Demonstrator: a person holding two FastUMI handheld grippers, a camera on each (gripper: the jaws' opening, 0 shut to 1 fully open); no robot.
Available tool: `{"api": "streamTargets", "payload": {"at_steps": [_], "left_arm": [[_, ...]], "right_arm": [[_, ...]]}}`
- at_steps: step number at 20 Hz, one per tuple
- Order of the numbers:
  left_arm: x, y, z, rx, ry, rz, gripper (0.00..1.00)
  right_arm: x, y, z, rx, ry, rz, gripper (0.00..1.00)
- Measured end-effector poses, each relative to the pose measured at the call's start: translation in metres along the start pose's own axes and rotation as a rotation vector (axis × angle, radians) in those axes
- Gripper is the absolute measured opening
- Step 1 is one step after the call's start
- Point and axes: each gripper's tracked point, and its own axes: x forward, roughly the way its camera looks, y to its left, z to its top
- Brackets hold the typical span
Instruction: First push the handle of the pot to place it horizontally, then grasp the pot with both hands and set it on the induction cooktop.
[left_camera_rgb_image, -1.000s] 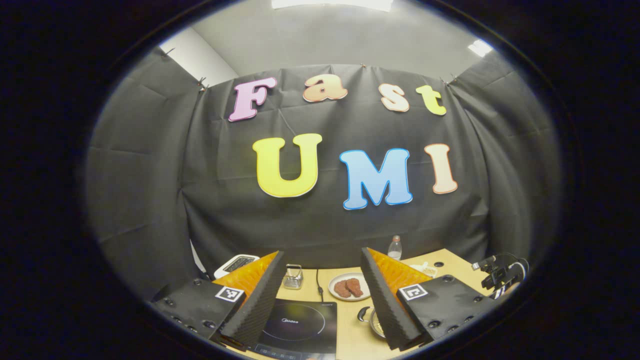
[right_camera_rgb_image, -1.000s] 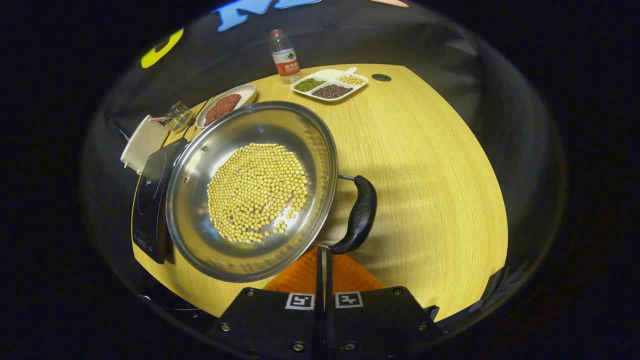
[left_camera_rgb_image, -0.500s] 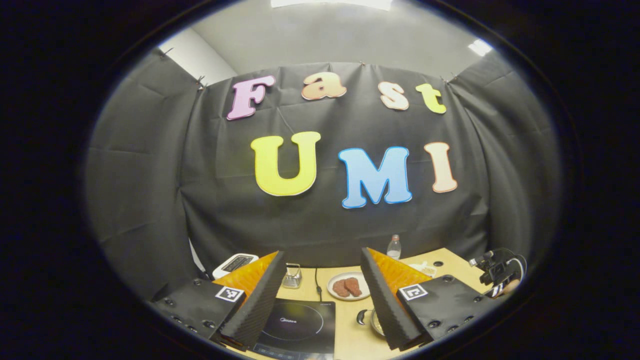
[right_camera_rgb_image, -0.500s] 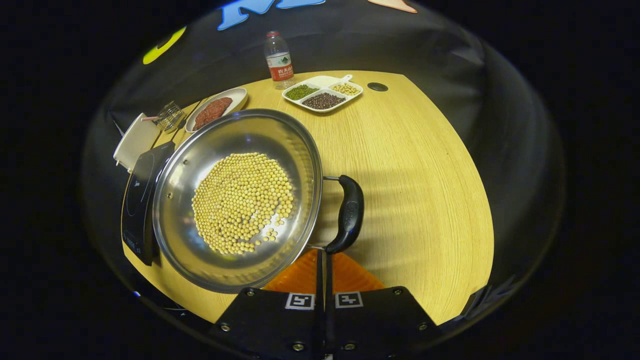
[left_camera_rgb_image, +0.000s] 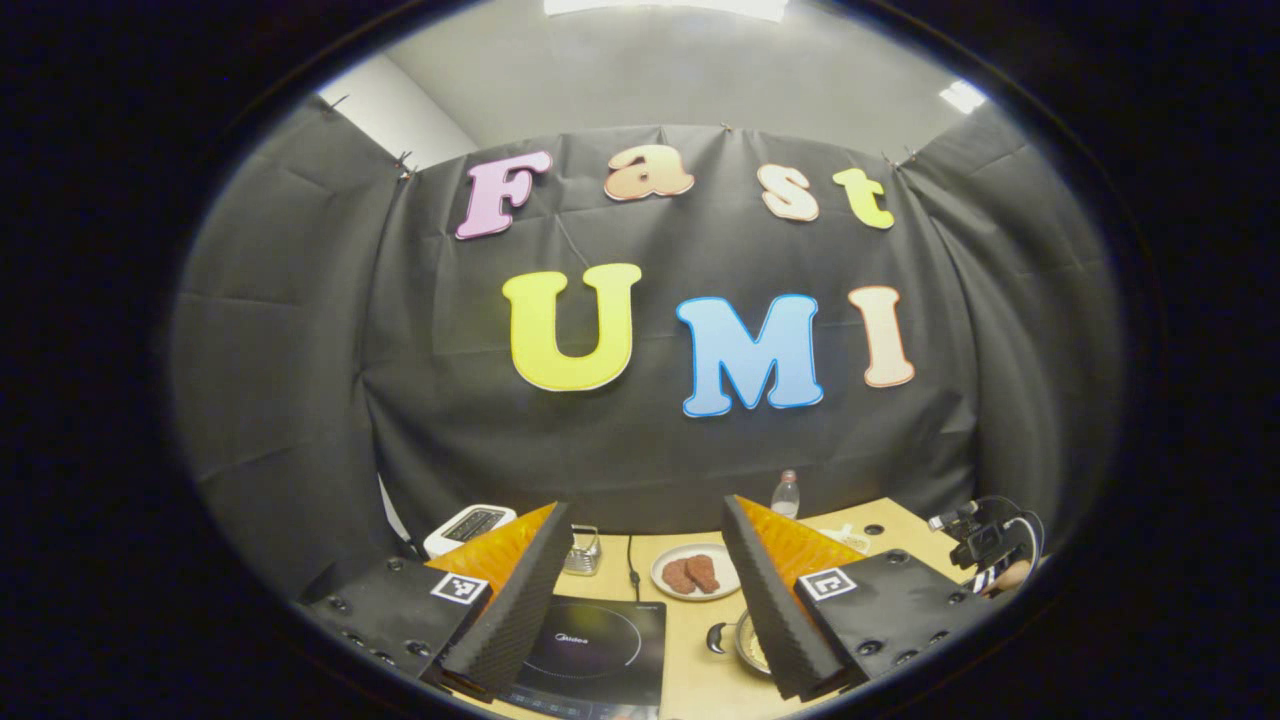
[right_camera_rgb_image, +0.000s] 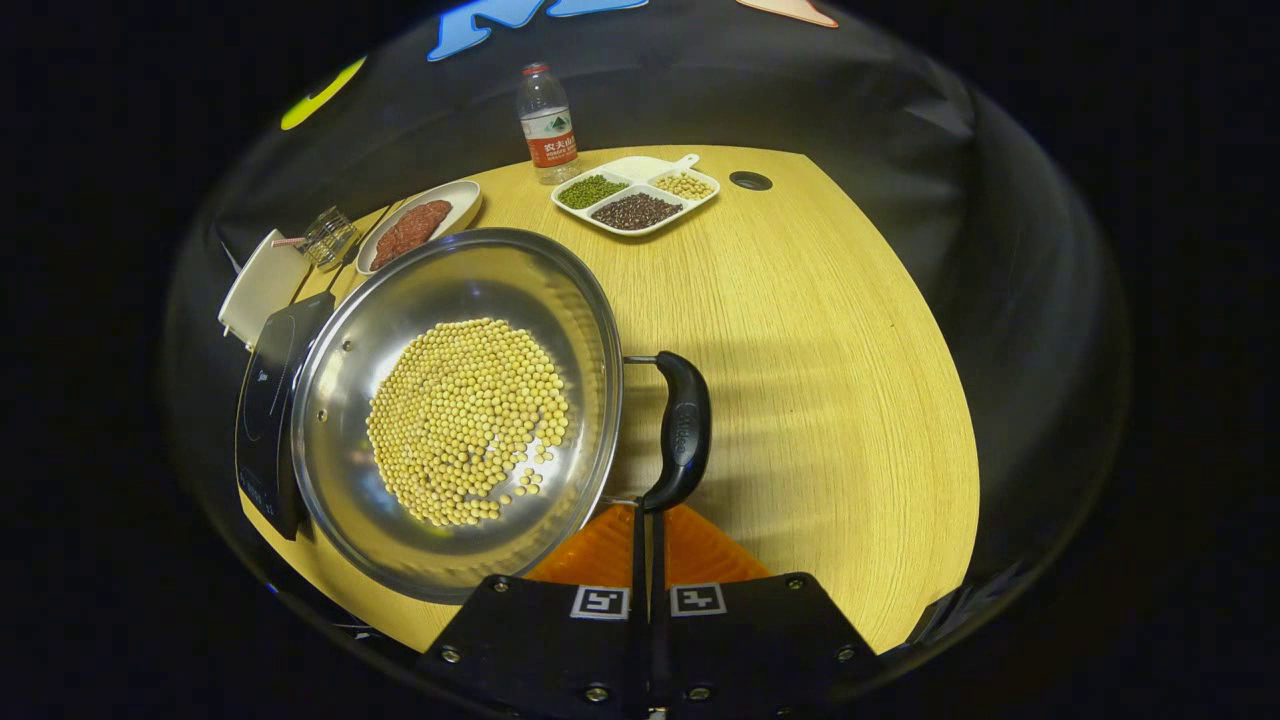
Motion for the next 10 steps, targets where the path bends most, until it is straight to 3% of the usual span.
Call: {"api": "streamTargets", "payload": {"at_steps": [10], "left_arm": [[0.008,-0.013,-0.002,0.027,0.008,-0.008,0.98]], "right_arm": [[0.002,-0.008,0.02,-0.005,-0.047,-0.019,0.01]]}}
